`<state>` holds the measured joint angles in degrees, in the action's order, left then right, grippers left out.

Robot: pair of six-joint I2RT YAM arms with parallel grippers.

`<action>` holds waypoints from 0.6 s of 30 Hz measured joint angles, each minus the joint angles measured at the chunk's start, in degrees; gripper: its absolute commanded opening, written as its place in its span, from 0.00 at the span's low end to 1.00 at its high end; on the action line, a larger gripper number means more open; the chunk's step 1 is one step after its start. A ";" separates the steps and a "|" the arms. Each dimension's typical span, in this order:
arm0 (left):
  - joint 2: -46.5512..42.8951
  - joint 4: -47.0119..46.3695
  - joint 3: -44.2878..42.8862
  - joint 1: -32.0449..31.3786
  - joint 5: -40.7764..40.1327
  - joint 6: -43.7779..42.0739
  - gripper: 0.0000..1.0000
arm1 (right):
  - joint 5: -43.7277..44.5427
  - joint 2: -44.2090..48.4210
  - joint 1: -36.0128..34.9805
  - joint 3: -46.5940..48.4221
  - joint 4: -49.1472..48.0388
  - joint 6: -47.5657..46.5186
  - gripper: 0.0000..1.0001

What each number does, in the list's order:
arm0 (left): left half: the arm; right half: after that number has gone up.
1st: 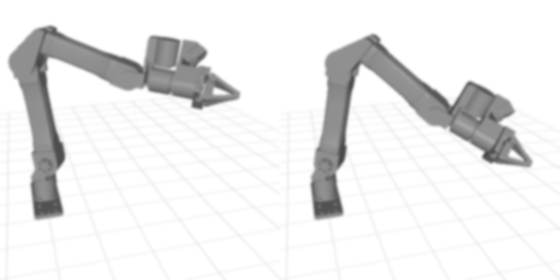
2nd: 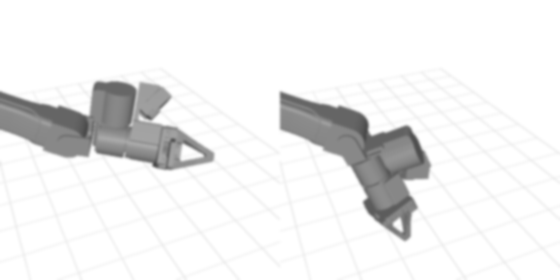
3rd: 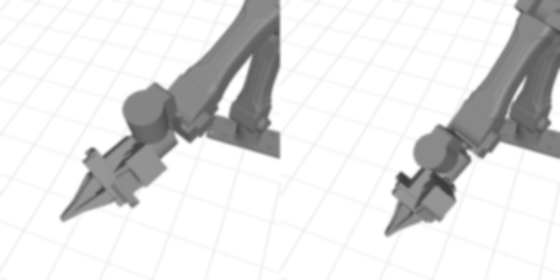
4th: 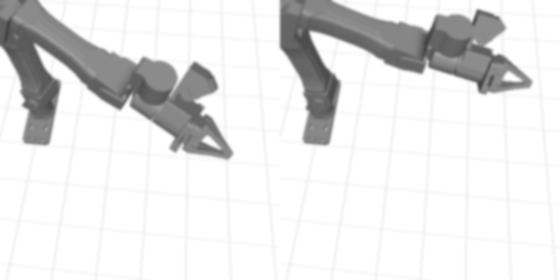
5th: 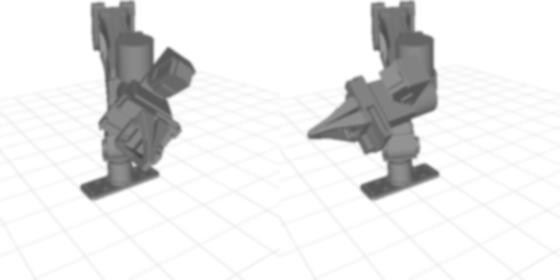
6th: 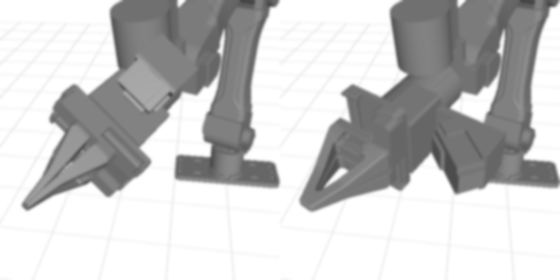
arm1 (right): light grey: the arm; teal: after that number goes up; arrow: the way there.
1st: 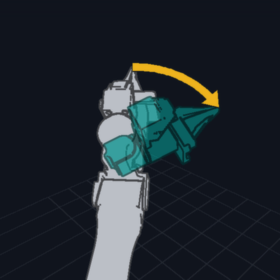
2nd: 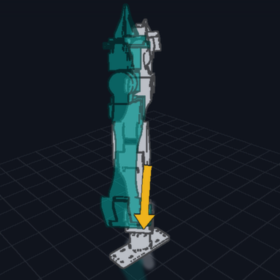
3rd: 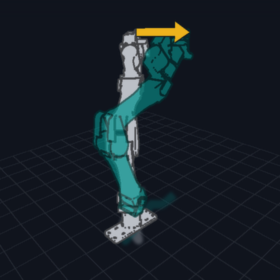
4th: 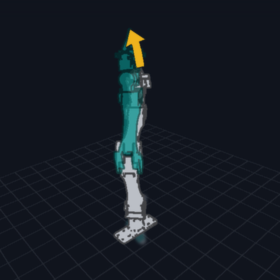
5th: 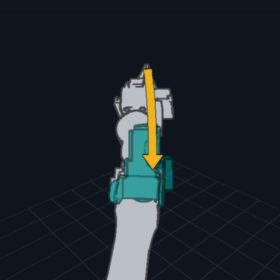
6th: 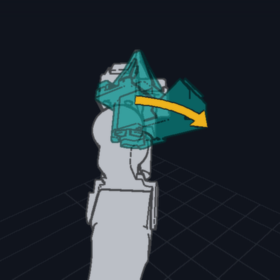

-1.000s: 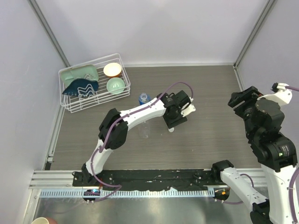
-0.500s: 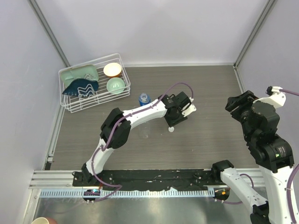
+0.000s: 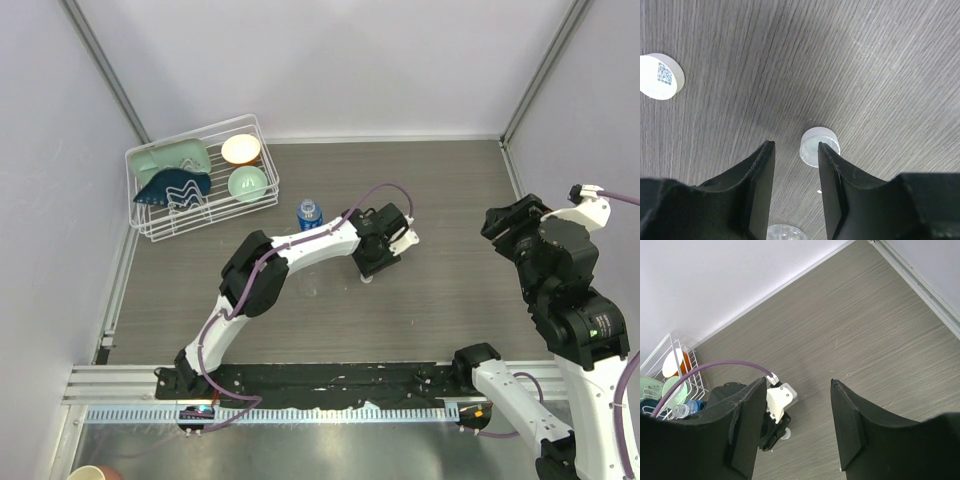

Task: Screw on the bottle caps

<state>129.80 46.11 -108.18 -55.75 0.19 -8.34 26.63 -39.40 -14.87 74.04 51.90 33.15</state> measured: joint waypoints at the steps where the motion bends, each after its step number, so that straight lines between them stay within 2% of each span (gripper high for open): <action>1: 0.09 -0.24 0.00 0.02 0.13 0.00 0.43 | -0.15 0.00 0.00 0.00 0.00 0.00 0.59; 7: 0.98 -1.27 0.35 0.04 0.63 0.07 0.37 | -0.44 0.02 0.00 0.00 0.00 -0.07 0.57; 10: 0.98 -1.79 0.48 0.04 0.94 0.31 0.24 | -0.50 0.00 0.00 0.00 0.00 -0.11 0.55; 11: 0.98 -1.88 0.55 0.04 1.16 0.31 0.09 | -0.61 0.00 0.00 0.00 0.00 -0.17 0.53; 12: 0.98 -1.88 0.55 0.04 1.29 0.48 0.01 | -0.68 0.00 0.00 0.00 0.00 -0.22 0.53; 18: 0.96 -2.12 0.63 0.04 2.25 0.42 0.00 | -1.31 -0.02 0.00 0.02 0.00 -0.26 0.51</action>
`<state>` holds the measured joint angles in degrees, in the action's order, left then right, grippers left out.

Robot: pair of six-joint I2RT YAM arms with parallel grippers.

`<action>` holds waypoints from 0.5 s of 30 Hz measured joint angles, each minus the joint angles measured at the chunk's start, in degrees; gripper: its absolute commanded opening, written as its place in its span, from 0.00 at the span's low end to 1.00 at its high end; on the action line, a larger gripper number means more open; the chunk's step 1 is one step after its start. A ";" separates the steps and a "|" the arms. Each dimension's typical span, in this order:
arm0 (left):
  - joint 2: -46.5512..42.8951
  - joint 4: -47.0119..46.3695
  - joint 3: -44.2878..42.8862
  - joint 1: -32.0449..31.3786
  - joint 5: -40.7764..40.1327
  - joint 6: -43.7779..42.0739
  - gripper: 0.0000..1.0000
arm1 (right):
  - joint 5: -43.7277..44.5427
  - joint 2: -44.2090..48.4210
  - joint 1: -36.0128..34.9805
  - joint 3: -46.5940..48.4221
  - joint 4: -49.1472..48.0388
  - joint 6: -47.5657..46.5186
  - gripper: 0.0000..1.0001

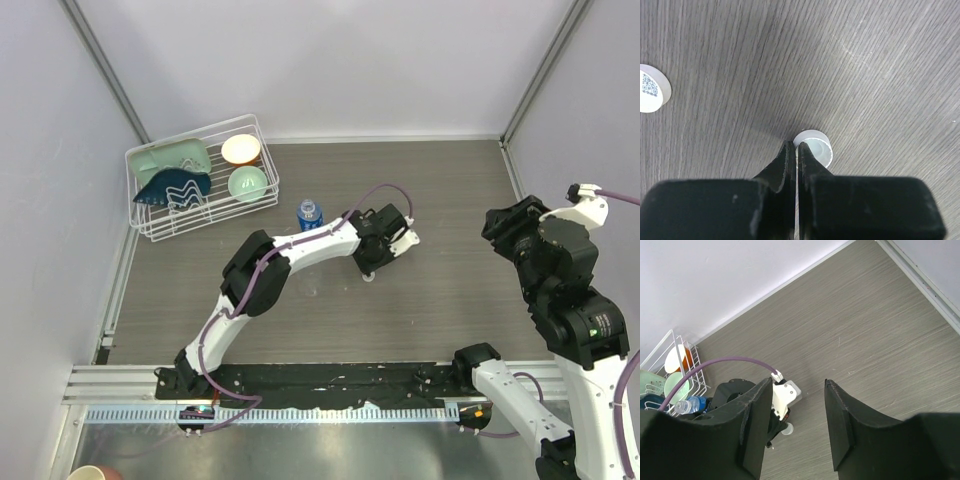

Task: Screw on the bottle caps

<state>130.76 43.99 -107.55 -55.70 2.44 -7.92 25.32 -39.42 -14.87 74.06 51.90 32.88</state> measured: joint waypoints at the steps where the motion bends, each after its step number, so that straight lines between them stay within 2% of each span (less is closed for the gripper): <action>1: -0.02 0.00 0.00 0.00 0.20 0.00 0.00 | -0.02 -0.09 0.00 0.00 0.00 0.00 0.50; 6: -0.83 0.63 0.02 0.17 0.81 0.42 0.00 | -0.22 -1.14 0.00 0.33 0.02 0.07 0.51; 9: -2.71 2.27 0.04 0.17 0.63 0.52 0.00 | -0.44 -2.32 0.00 0.74 0.00 0.44 0.56; 12: -8.76 2.34 1.51 0.17 0.00 0.35 0.00 | -1.16 -4.15 0.00 1.53 0.00 1.49 0.59; 15: -23.91 -0.57 7.65 0.15 -2.58 -0.57 0.00 | -4.17 -6.80 0.00 2.21 -1.31 3.37 0.64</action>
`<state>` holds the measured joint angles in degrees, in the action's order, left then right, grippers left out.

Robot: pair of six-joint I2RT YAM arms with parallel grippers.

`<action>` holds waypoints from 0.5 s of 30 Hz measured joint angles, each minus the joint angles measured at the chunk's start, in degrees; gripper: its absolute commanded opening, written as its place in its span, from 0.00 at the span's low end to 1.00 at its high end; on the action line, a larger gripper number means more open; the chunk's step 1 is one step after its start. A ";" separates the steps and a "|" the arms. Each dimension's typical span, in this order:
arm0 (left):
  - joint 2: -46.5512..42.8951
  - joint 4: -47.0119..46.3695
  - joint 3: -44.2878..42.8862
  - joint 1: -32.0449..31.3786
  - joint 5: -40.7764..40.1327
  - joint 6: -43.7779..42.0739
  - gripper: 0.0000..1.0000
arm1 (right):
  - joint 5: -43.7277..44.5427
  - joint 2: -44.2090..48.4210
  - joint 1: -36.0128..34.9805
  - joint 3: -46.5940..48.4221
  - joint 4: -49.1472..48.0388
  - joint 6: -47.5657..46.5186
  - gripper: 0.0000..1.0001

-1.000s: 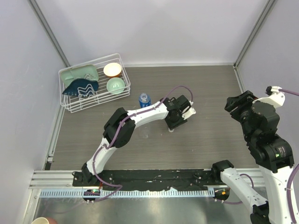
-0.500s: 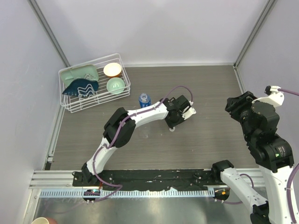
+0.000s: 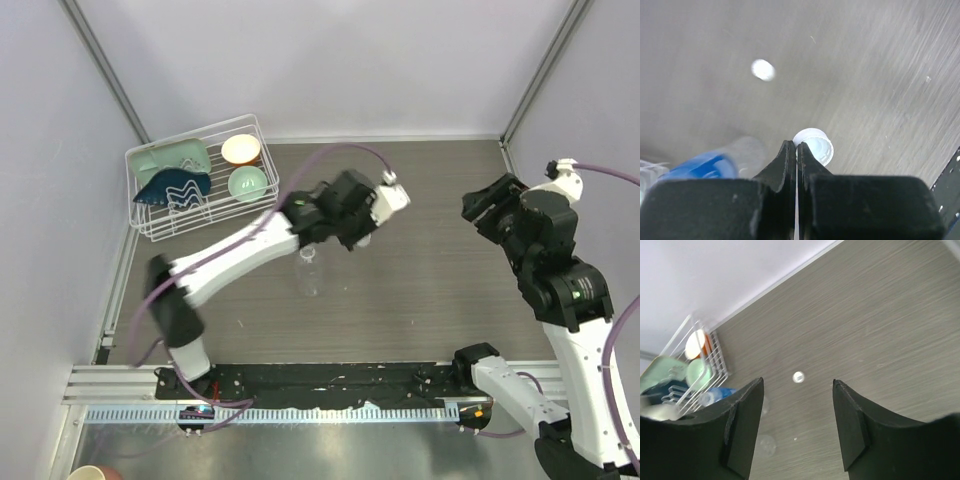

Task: Screw on the bottle caps

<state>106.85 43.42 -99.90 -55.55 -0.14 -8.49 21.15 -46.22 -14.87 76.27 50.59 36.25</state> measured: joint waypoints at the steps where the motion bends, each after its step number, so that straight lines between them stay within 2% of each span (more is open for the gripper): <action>1: -5.46 -0.28 0.42 0.00 -1.27 -0.92 0.00 | -1.66 -0.87 0.00 0.02 -0.85 0.55 0.66; 5: -21.07 -2.23 -3.50 -0.07 -9.25 -6.49 0.00 | -10.71 -3.10 0.00 -1.68 -7.93 2.99 0.70; 8: -30.42 -2.84 0.37 -0.09 -12.41 -12.04 0.00 | -19.61 -4.15 0.00 -5.42 -15.72 5.33 0.70; 12: -40.33 -1.79 10.60 -0.13 -8.94 -16.70 0.00 | -29.92 -6.69 -0.24 -10.05 -25.51 9.70 0.69; 15: -43.93 -3.19 16.94 -0.28 -6.16 -13.81 0.00 | -33.92 -8.24 -1.64 -11.02 -29.14 11.56 0.68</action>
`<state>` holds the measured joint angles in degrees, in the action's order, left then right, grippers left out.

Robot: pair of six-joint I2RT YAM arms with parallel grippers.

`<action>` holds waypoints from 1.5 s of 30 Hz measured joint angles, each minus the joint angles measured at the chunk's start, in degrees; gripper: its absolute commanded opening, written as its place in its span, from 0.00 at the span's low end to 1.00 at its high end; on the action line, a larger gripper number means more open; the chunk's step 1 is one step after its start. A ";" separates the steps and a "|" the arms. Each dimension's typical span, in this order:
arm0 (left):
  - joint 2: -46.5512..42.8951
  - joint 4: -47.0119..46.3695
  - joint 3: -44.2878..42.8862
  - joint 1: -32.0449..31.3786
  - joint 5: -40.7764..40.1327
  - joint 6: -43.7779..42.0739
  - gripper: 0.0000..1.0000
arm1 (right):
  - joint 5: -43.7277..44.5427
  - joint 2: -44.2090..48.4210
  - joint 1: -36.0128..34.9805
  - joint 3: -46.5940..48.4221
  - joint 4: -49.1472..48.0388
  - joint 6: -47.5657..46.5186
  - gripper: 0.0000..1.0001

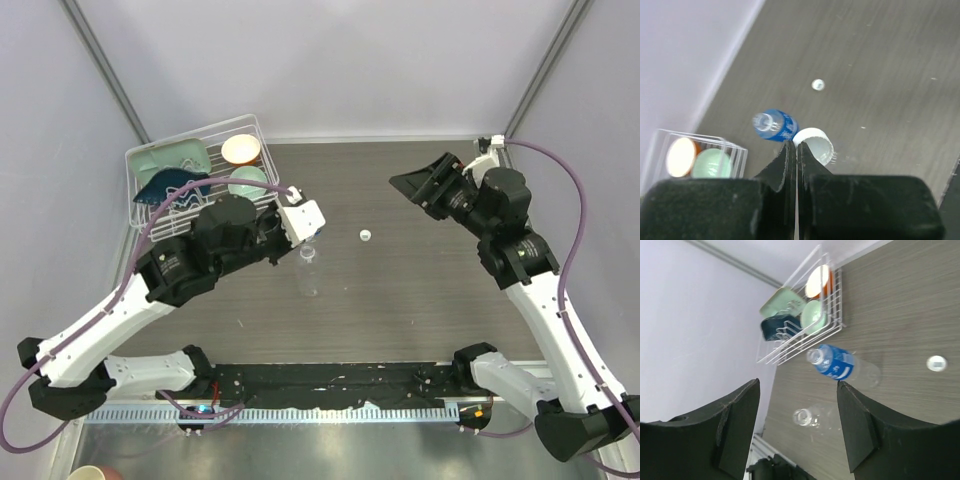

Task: Screw on the bottle caps

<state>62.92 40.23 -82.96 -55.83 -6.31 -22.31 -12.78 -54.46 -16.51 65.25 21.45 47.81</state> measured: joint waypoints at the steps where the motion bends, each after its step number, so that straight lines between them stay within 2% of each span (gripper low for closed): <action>1: -1.11 -1.64 2.60 -0.04 0.96 1.46 0.00 | -0.81 -0.20 -0.37 0.00 -0.76 0.35 0.68; 5: -5.18 -9.29 10.25 -0.04 5.70 4.94 0.00 | -4.09 -0.17 -2.47 -0.26 -6.05 2.71 0.67; 8: -6.10 -15.76 12.24 -0.04 7.93 6.34 0.00 | -5.22 -0.13 -5.16 -2.47 -12.57 5.31 0.67; 15: -1.42 -35.26 12.17 -0.09 3.91 10.05 0.00 | -5.68 -3.32 -14.53 -11.10 -30.73 13.51 0.67; 17: -0.52 -39.89 12.72 -0.09 3.76 10.03 0.00 | -5.60 -4.57 -15.17 -12.96 -35.41 16.46 0.67; 21: -2.19 -52.19 19.58 -0.04 5.44 8.33 0.00 | -5.20 -6.25 -15.32 -15.32 -44.00 23.08 0.67; 25: -2.54 -57.02 23.04 -0.04 4.70 6.88 0.00 | -4.42 -6.32 -15.87 -17.33 -51.76 28.48 0.66; 31: -2.49 -61.86 25.03 -0.04 2.86 5.62 0.00 | -3.30 -6.32 -17.33 -19.56 -58.25 33.99 0.65; 45: -1.66 -65.75 26.93 -0.04 2.73 5.33 0.00 | -1.92 -7.32 -20.20 -19.96 -63.67 38.05 0.59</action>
<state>61.25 -25.52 -56.03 -55.88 -3.57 -16.97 -14.70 -61.78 -36.71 45.30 -42.22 85.86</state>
